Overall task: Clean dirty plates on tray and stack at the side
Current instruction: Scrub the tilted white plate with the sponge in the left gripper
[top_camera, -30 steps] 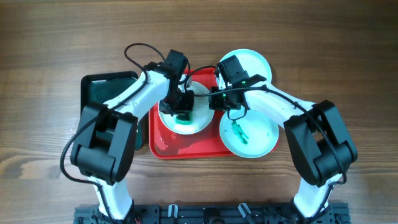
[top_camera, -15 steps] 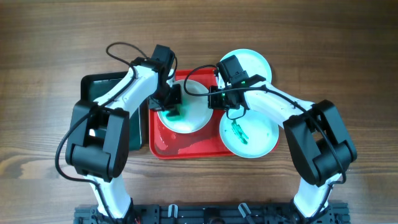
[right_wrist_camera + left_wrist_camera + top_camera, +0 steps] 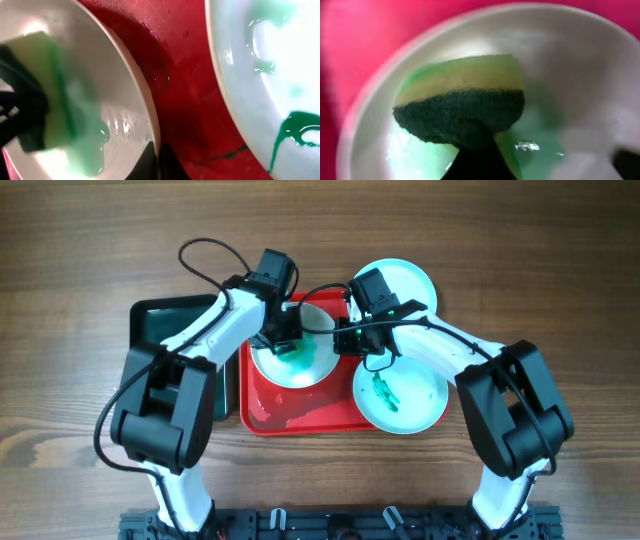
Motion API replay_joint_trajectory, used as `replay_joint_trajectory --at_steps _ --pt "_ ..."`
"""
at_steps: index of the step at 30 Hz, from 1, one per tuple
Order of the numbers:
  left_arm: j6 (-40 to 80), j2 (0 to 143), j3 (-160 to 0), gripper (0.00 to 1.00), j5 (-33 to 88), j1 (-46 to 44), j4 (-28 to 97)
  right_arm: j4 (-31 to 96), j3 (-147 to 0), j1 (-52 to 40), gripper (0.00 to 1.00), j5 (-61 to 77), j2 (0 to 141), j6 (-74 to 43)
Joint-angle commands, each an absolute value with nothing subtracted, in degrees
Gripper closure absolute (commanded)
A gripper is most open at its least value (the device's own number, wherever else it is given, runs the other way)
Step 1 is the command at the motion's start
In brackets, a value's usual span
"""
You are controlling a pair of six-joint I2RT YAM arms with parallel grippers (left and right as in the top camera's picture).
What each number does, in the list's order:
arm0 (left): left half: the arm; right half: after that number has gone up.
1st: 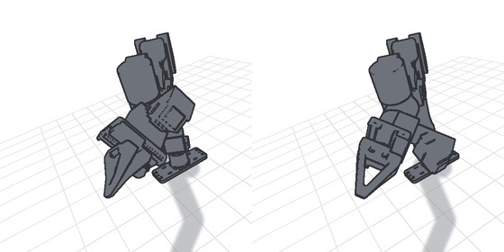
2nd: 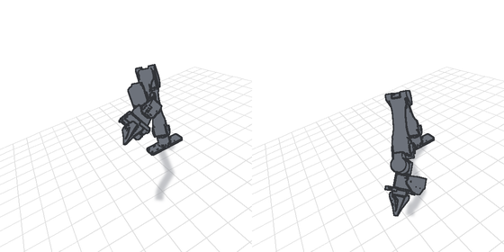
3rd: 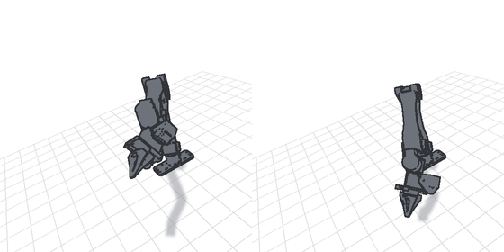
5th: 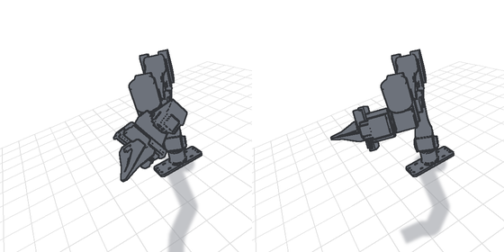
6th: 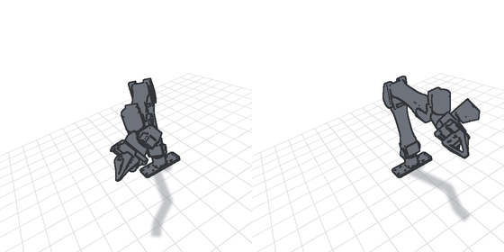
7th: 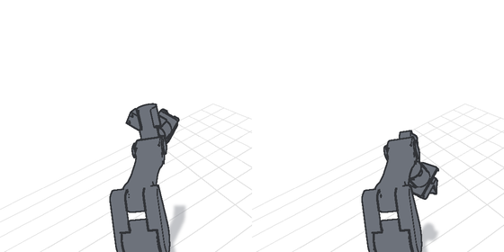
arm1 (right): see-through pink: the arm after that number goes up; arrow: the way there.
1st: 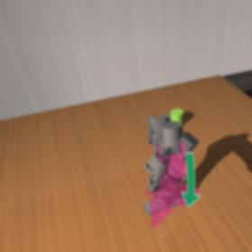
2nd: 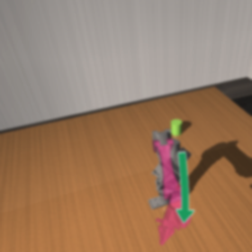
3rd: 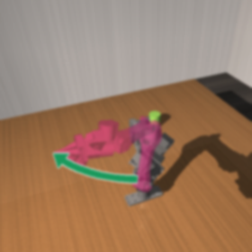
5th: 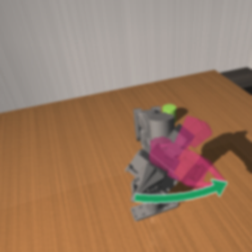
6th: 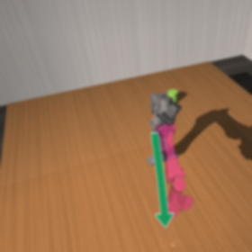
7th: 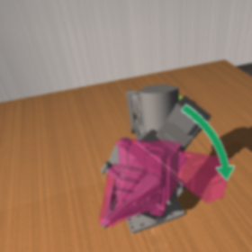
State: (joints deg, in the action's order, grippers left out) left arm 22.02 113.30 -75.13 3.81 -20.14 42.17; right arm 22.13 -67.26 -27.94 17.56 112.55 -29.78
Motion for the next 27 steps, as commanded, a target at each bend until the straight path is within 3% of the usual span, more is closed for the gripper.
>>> replay_joint_trajectory --at_steps 1,7,10,15,23,27 --pt "27.9 115.2 -73.9 0.96 -8.2 -19.1 47.3 21.8 -67.9 -27.9 0.96 19.3 113.2 -29.5" --pt "19.0 115.2 -73.9 0.96 22.7 -20.2 55.3 21.7 -67.9 -27.9 0.96 19.3 113.2 -29.5" --pt "18.3 115.2 -73.9 0.96 26.4 -20.5 53.4 21.7 -67.9 -27.9 0.96 20.3 113.2 -28.5" --pt "18.0 115.2 -73.9 0.96 23.6 -20.5 49.5 21.7 -67.9 -27.9 0.96 22.1 113.2 -28.4" --pt "23.5 115.2 -73.9 0.96 -1.3 -20.5 47.7 19.3 -67.9 -27.3 0.96 29.9 115.0 -25.5" --pt "23.9 115.2 -73.9 0.96 -4.2 -20.3 44.7 20.7 -67.9 -24.8 0.96 34.8 116.3 -22.7"
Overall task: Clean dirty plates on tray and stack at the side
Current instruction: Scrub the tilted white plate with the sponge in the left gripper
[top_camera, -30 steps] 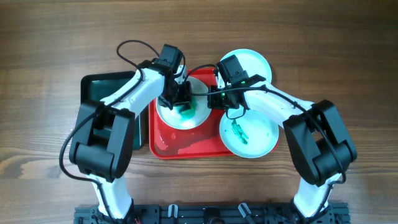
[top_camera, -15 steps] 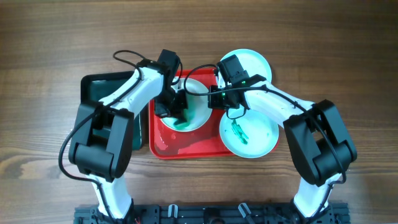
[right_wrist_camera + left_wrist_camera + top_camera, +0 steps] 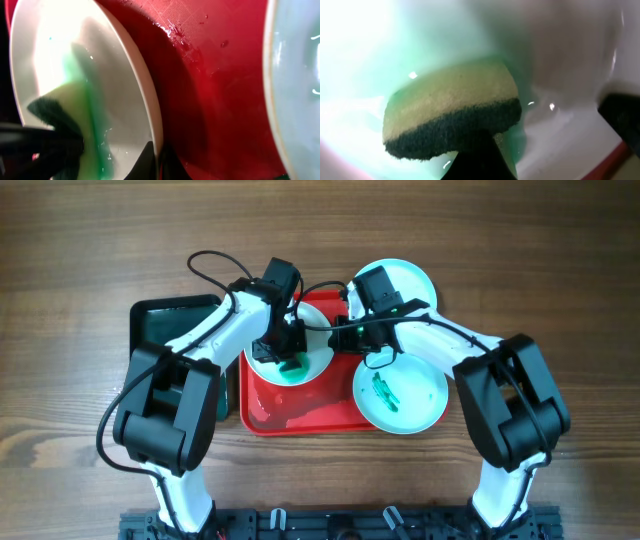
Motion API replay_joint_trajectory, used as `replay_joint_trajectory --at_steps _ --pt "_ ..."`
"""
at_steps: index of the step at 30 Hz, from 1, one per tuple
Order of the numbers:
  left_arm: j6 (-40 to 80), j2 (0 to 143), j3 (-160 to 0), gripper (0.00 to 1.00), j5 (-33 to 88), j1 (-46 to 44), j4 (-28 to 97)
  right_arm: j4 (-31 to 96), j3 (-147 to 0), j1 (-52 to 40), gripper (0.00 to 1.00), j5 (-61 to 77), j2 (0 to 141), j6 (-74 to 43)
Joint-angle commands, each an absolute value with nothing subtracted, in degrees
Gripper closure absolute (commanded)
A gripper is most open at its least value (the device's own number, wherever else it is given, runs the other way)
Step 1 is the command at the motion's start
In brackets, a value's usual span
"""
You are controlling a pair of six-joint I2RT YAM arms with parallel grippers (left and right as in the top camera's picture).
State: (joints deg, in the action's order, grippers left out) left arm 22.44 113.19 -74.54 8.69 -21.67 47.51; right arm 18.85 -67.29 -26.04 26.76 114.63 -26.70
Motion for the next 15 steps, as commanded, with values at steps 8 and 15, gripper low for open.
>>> replay_joint_trajectory --at_steps 8,15 --pt "21.2 115.2 -73.9 0.96 15.0 -22.9 42.7 20.7 -67.8 -23.3 0.96 35.9 116.5 -22.7" --pt "21.2 115.2 -73.9 0.96 14.4 -25.1 29.9 20.8 -67.8 -23.3 0.96 35.9 116.5 -23.1"
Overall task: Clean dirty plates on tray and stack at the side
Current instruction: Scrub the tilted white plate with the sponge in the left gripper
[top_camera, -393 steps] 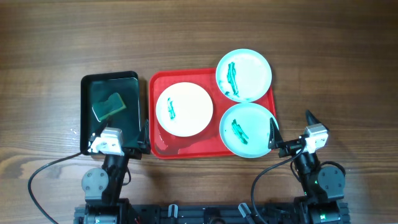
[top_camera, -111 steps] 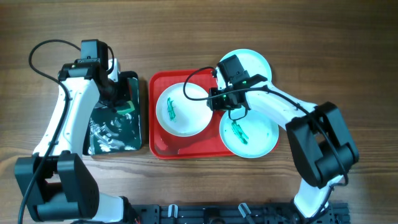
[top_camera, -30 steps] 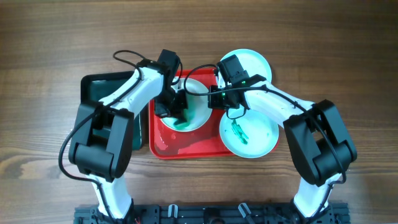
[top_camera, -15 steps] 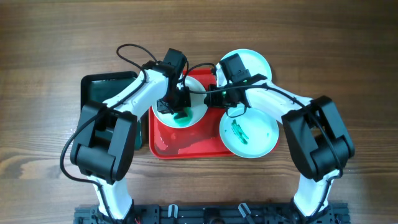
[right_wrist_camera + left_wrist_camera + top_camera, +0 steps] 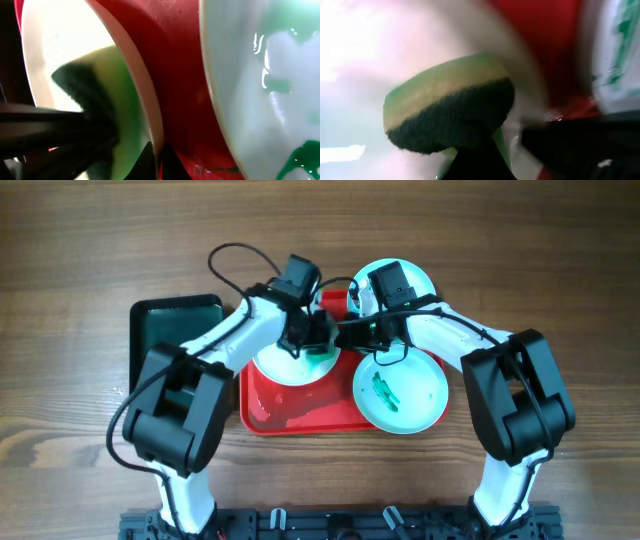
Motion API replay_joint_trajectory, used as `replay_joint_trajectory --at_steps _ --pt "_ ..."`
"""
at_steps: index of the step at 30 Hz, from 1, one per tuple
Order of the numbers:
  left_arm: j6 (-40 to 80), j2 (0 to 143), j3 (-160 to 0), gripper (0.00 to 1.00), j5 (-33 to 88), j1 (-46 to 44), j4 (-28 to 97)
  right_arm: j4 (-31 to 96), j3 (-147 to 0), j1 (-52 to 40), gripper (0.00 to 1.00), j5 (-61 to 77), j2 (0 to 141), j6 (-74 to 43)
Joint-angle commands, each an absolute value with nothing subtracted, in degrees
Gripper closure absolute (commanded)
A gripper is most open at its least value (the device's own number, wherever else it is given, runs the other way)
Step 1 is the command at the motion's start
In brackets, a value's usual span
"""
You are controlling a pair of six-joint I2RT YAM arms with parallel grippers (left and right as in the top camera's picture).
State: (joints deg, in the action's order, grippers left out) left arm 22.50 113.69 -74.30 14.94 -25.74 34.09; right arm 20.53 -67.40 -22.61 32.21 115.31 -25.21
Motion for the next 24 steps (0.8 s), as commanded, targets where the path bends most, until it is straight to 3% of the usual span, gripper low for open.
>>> replay_joint_trajectory --at_steps 1,5,8,11,17,21,24 --pt "21.2 115.2 -73.9 0.96 9.6 -24.2 28.4 20.9 -67.8 -23.3 0.95 35.9 116.5 -23.0" --pt "21.5 115.2 -73.9 0.96 -10.2 -20.6 32.1 20.8 -67.8 -23.3 0.96 35.6 116.5 -23.1" --pt "22.2 115.2 -73.9 0.96 -12.1 -17.9 38.6 20.8 -67.8 -23.3 0.96 35.4 116.5 -23.1" --pt "21.5 115.2 -73.9 0.96 -3.7 -17.0 48.6 20.8 -67.8 -23.3 0.96 34.9 116.5 -23.4" --pt "-7.5 115.2 -73.9 0.96 32.8 -18.5 56.7 20.9 -67.8 -23.3 0.96 34.4 116.5 -24.2" --pt "-5.3 115.2 -73.9 0.96 34.8 -19.1 49.8 21.0 -67.8 -23.3 0.95 34.4 116.5 -24.2" --pt "3.4 115.2 -73.9 0.96 23.3 -19.1 42.3 21.1 -67.8 -23.3 0.96 34.4 116.5 -24.2"
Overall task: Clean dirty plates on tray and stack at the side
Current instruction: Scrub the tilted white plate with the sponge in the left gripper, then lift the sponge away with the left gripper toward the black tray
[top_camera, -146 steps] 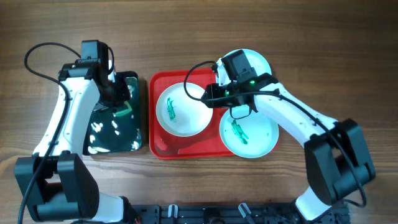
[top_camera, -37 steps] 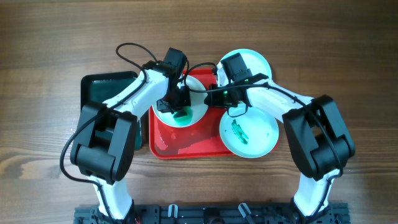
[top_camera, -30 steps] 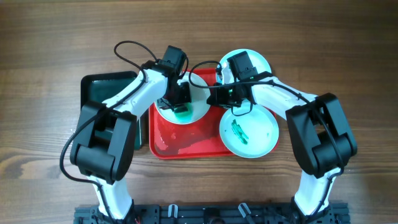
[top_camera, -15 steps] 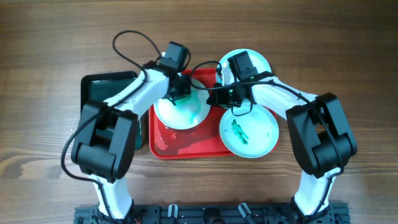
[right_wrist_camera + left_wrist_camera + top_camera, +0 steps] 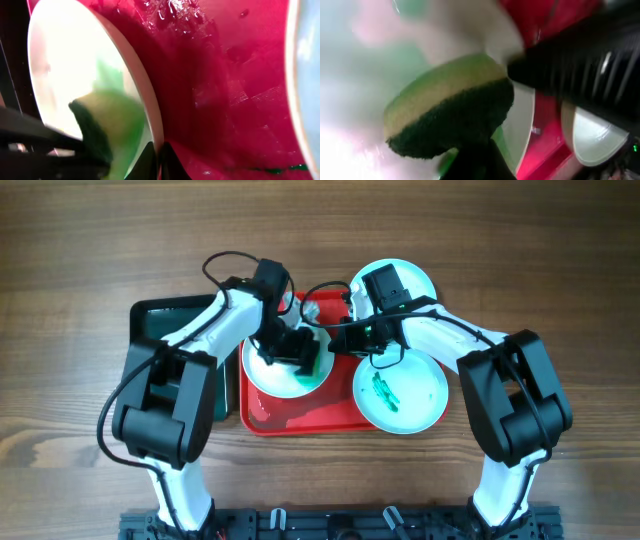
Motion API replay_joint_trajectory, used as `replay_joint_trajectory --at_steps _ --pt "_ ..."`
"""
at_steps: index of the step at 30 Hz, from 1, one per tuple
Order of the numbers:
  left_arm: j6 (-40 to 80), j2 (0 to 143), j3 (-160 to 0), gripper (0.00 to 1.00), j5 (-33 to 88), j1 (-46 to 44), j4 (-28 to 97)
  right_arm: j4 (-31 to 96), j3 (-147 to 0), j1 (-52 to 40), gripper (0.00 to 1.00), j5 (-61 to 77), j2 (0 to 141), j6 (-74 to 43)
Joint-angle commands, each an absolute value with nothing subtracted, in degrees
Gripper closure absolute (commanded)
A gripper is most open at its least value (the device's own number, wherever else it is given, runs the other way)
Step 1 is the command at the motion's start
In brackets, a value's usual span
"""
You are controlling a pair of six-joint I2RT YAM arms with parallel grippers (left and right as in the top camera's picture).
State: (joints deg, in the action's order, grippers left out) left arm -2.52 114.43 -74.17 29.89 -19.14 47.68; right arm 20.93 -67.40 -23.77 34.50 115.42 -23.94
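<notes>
A white plate smeared with green lies in the red tray. My left gripper is shut on a yellow-and-green sponge, which presses on that plate's right part. My right gripper is shut on the plate's right rim, tilting it up off the tray. In the right wrist view the sponge shows behind the rim. A second white plate with a green streak sits at the tray's right edge. A third white plate lies beyond it on the table.
A black tray lies left of the red one, under my left arm. Wet patches show on the red tray floor. Wooden table surrounds everything. Cables loop above both wrists.
My left gripper has moved the sponge from the plate's upper right edge down onto its right middle. The right gripper still pinches the rim in about the same place.
The right gripper held the plate's rim at every moment. The sponge in my left gripper sat first near the plate's centre, then slightly lower, then at the upper right by the right gripper, and now on the right middle.
</notes>
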Motion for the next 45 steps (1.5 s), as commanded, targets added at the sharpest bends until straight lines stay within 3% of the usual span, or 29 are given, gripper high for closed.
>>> replay_joint_trajectory --at_steps 1,3,7,13,16,20,24,28,30,32,37,45 --pt "8.0 115.2 -73.9 0.96 15.3 -19.1 39.9 21.2 -67.8 -23.3 0.96 34.4 116.5 -24.2" --pt "15.4 115.2 -73.9 0.96 -0.3 -19.1 37.2 21.3 -67.8 -23.3 0.96 34.4 116.5 -24.2" --pt "23.4 115.1 -74.3 0.96 -18.8 -19.1 40.4 21.4 -67.8 -23.3 0.96 34.3 116.5 -24.2" --pt "26.3 114.2 -83.8 0.96 -8.8 -21.2 57.3 21.7 -67.8 -23.3 0.96 32.0 116.5 -24.2" --pt "22.9 113.5 -91.6 0.96 0.8 -21.3 61.2 22.3 -67.8 -23.3 0.96 31.5 116.5 -24.2" --pt "22.7 113.4 -100.1 0.96 1.5 -18.4 63.5 23.2 -68.4 -23.4 0.95 29.3 116.1 -23.9" --pt "22.7 113.5 -100.2 0.96 1.5 -13.8 64.1 25.1 -70.3 -24.1 0.75 26.3 115.9 -20.8" --pt "22.7 113.5 -100.2 0.96 1.5 -9.1 64.0 24.8 -70.3 -27.5 0.66 22.8 115.9 -21.3" --pt "22.7 113.5 -100.2 0.96 1.5 -7.9 64.0 24.9 -70.3 -28.5 0.69 20.8 115.9 -23.2" --pt "22.3 113.5 -100.1 0.96 1.5 -7.9 63.9 25.8 -70.3 -28.5 0.95 19.4 115.9 -26.7" --pt "22.3 113.5 -100.1 0.96 1.7 -8.0 63.9 31.0 -72.7 -27.7 0.96 16.5 113.8 -27.1" --pt "23.0 113.5 -100.1 0.96 1.7 -8.0 62.7 46.0 -76.8 -29.3 0.96 -10.3 97.1 -26.0"
